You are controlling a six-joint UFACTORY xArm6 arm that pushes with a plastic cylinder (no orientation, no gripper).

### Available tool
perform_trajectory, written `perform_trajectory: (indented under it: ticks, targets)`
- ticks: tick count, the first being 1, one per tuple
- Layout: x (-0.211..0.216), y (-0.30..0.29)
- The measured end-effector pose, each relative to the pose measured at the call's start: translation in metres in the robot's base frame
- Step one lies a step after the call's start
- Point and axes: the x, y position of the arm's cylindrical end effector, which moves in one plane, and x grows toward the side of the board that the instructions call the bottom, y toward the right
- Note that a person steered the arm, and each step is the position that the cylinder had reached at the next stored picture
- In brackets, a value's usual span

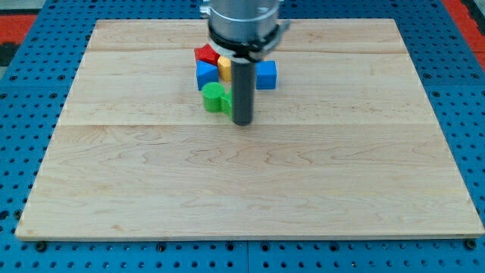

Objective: Slide both the green blocks and blue triangle into the group of blocks

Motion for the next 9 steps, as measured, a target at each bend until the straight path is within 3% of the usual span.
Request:
perform_trajectory:
  ticks: [2, 5, 7, 8, 9]
  targets:
    - [-0.027, -0.016]
    - [-0.024, -0.056]
    - [-0.045, 0.011]
    - [-0.018, 0.010]
    - [0.006, -0.040]
